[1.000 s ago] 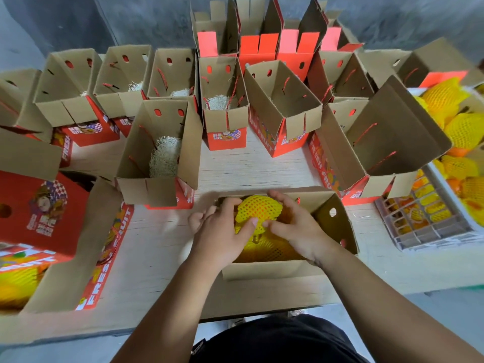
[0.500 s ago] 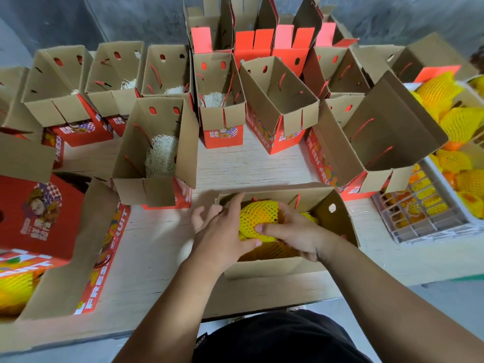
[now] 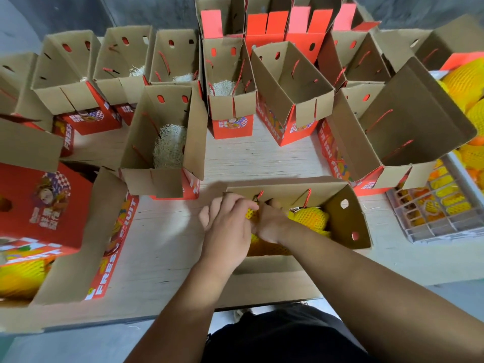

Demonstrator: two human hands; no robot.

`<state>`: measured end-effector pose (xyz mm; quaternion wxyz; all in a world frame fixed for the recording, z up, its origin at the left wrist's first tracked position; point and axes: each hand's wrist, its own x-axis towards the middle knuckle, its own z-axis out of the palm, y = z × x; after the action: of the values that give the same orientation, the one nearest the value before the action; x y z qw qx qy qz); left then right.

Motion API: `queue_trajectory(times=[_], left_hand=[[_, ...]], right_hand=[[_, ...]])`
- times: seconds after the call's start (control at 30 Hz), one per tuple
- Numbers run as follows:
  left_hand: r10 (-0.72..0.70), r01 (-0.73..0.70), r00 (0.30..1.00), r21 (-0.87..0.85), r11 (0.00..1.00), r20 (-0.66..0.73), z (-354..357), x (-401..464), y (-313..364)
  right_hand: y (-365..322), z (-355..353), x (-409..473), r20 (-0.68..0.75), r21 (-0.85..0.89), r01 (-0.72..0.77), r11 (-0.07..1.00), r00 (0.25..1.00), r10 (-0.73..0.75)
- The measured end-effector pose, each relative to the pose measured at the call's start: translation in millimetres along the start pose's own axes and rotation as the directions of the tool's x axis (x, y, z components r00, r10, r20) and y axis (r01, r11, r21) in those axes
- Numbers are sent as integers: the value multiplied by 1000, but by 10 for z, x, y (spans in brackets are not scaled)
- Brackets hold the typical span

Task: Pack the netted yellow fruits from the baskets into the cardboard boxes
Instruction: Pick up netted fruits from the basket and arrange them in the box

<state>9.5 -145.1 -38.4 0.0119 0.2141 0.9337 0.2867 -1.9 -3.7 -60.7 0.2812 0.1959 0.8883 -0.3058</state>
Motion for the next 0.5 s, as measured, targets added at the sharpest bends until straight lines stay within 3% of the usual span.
queue_trajectory(times=[0.13,0.33,0.5], left_hand=[[3,-3,999,-2,1000,50,-90,-2,140],[197,-133,929,-215,968,314,83,-7,719],[152,-64,951,-308,949,271,424,149,1219]], right_hand=[[215,-199,-182,0,343,57,938,998,-61],[766,-529,-578,-314,247,241,938,936,-158],[1191,-809,-826,-574,246,370,896,800,-172]])
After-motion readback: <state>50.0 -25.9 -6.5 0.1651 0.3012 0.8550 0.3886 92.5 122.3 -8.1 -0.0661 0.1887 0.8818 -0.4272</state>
